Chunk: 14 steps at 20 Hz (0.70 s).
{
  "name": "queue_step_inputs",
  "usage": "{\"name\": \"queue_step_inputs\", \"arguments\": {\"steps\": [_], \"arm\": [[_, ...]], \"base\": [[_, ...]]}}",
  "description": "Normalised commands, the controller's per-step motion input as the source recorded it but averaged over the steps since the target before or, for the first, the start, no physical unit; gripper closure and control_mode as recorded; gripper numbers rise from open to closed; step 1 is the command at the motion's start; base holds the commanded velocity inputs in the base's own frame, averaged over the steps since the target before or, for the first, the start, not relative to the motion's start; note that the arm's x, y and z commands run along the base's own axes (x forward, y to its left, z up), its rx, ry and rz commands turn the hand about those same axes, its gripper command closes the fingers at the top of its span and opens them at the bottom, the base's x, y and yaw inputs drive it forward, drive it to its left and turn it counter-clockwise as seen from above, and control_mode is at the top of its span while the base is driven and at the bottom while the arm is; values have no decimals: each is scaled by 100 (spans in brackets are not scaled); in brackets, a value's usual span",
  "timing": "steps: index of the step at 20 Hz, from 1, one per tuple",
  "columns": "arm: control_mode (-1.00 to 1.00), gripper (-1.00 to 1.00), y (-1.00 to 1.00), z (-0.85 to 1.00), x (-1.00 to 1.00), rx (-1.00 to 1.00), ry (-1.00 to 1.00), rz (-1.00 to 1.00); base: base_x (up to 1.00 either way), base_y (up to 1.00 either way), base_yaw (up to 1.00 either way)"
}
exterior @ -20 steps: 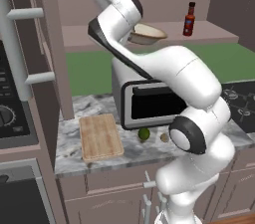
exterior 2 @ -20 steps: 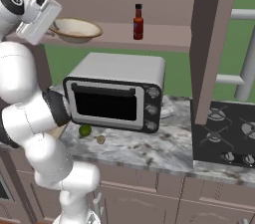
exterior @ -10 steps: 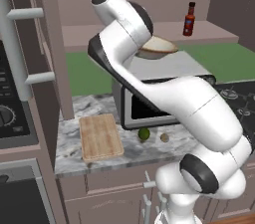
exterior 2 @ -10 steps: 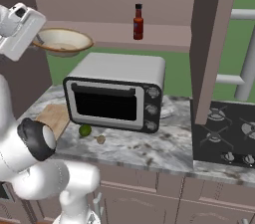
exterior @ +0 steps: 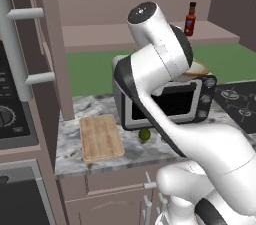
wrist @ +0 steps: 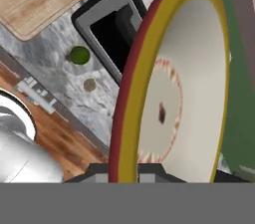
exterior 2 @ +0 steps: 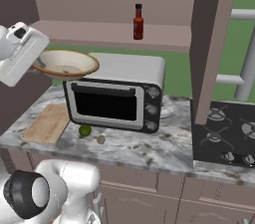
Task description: Open the cabinet. Place the bowl and condiment on the counter. Then place the lime and garlic on the cutting board.
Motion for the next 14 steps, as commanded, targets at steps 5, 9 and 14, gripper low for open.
{"name": "queue_step_inputs", "arguments": {"steps": [5, 9, 14], "arm": [[-100, 100, -99, -40, -100, 0, 22, 1], [-100, 100, -93, -90, -79, 0, 29, 7], [-100, 100, -87, -100, -18, -1, 26, 12]], "base": [[0, 0, 0], [0, 0, 0], [0, 0, 0]]}}
